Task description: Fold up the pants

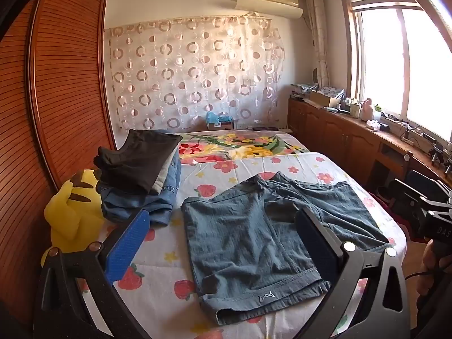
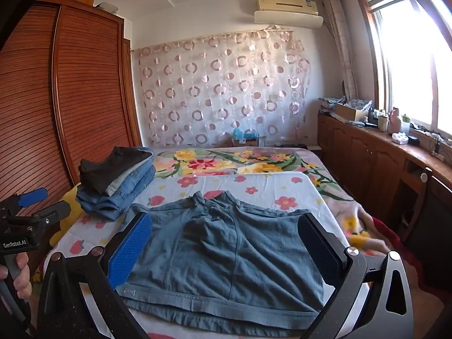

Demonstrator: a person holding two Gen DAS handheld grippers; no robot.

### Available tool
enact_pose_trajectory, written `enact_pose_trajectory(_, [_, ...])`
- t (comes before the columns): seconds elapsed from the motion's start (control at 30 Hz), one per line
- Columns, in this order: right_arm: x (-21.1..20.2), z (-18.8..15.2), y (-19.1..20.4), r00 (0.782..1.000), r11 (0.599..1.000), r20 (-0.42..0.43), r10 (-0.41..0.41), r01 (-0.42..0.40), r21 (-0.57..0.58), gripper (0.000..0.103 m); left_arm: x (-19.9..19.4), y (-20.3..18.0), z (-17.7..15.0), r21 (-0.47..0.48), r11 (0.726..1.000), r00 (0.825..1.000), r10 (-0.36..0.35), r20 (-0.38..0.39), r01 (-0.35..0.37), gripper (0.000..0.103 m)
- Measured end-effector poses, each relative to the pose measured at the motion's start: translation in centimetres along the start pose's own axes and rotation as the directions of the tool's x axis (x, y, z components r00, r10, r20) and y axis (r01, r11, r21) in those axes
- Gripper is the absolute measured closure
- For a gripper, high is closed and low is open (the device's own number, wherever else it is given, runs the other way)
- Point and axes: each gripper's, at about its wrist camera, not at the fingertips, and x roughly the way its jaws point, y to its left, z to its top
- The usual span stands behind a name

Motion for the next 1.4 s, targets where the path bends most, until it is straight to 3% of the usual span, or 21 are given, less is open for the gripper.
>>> enact_pose_trajectory(1.4, [-0.20,-0.02,0.22,1.000,1.000,0.012,-0.004,0.004,-0.007,0.000,-0.01,-0.01,0.00,0.008,1.000,1.000,0.003,0.005,-0.003,0.000])
